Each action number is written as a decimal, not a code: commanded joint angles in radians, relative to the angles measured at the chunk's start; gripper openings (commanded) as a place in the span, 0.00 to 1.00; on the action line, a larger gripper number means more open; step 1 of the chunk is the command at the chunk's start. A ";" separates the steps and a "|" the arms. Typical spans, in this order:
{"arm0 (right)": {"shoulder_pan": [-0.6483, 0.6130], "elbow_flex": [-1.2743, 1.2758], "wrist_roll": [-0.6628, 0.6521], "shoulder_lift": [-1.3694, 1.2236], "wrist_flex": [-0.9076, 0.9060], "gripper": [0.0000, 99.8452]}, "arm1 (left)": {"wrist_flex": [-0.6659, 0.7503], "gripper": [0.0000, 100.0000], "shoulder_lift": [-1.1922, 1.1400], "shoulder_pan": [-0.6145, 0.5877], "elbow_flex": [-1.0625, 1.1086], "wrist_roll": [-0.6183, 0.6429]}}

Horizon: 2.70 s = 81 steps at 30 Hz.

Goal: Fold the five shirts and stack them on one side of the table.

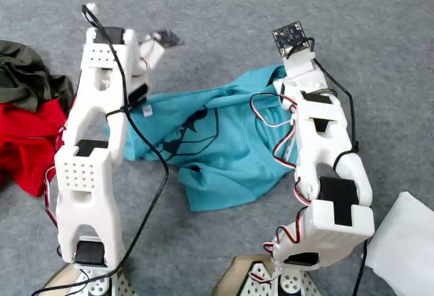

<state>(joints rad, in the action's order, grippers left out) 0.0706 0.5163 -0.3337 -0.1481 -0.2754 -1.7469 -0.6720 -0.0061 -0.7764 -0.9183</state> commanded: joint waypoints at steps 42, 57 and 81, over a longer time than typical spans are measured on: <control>-0.004 -0.079 -0.028 -0.008 -0.041 0.00 | 0.025 0.02 0.722 -0.184 -0.384 -0.342; 0.001 -0.151 -0.055 -0.067 -0.110 0.00 | 0.281 0.18 0.349 0.028 0.029 0.054; -0.005 -0.151 -0.057 -0.067 -0.115 0.00 | 0.347 0.22 -0.481 0.137 -0.594 1.432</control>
<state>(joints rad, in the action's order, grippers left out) 0.0583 0.4181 -0.3828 -0.2171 -0.3844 -1.4154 -1.1477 0.1412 -1.2858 0.4948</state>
